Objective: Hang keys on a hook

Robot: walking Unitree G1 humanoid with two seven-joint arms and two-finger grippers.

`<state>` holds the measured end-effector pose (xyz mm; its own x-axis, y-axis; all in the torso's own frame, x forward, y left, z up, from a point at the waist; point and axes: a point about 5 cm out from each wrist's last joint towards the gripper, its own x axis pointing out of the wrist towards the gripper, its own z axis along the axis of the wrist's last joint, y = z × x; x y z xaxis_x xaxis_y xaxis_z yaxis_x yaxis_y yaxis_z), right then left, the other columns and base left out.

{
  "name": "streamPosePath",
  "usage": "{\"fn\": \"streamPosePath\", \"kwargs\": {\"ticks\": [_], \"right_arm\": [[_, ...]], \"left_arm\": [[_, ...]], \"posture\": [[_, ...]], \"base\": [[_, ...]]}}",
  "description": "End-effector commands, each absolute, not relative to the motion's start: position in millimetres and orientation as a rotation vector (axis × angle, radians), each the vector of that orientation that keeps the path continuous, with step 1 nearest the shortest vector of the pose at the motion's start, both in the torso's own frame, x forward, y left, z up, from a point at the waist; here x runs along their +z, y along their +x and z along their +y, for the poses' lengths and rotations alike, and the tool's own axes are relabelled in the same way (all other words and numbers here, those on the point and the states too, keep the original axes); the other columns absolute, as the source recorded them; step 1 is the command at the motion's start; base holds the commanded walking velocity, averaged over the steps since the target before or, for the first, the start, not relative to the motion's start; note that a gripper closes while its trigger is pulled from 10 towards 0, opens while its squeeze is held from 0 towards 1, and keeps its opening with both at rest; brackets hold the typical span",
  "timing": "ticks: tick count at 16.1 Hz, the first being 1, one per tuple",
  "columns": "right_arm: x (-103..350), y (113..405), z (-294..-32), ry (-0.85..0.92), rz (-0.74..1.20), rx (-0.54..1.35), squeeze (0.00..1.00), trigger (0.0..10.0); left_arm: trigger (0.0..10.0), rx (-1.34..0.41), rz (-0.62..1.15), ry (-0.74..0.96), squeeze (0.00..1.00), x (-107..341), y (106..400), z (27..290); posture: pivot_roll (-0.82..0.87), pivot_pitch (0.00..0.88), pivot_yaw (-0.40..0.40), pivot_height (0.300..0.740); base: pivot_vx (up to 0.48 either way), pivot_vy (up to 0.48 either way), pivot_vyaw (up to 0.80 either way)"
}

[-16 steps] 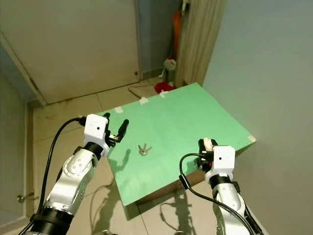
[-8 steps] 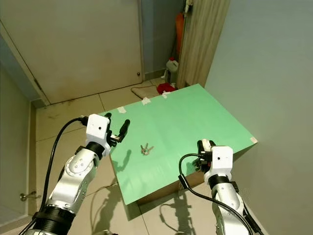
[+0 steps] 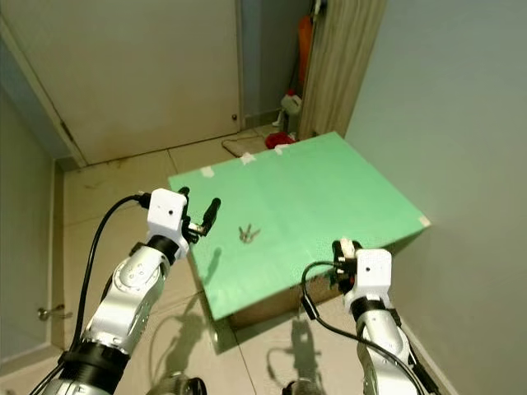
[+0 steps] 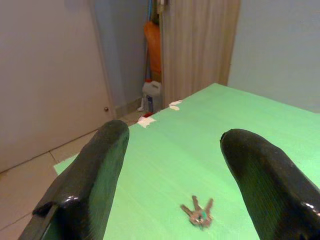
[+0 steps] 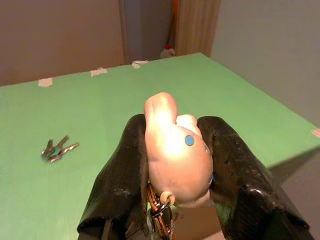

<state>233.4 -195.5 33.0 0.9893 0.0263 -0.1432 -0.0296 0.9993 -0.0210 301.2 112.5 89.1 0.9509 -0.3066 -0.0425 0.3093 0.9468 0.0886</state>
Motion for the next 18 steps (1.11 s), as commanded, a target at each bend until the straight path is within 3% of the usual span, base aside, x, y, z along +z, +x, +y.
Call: {"fn": "streamPosePath", "kwargs": {"ticks": [1,7,14,18], "right_arm": [[34.0,234.5,-198.9,-0.009,0.128,0.012,0.00,0.0],[29.1,234.2,-199.9,-0.010,0.134,0.011,0.00,0.0],[29.2,232.8,-199.4,-0.016,0.125,0.002,0.00,0.0],[28.8,232.6,-200.0,-0.021,0.133,0.001,0.00,0.0]], "left_arm": [[10.0,-0.316,0.020,0.107,0.00,90.5,302.6,112.5],[10.0,-0.312,0.019,0.104,0.00,91.0,304.1,113.9],[10.0,-0.328,0.019,0.103,0.00,90.9,305.0,110.7],[10.0,-0.381,0.007,0.120,0.00,91.3,304.8,104.7]], "posture": [[-0.14,0.000,0.022,0.740],[-0.14,0.000,0.025,0.740],[-0.15,0.000,0.032,0.740],[-0.16,0.000,0.035,0.740]], "base": [[-0.289,0.000,0.00],[-0.276,0.000,0.00],[0.000,0.000,0.00],[0.000,0.000,-0.71]]}}
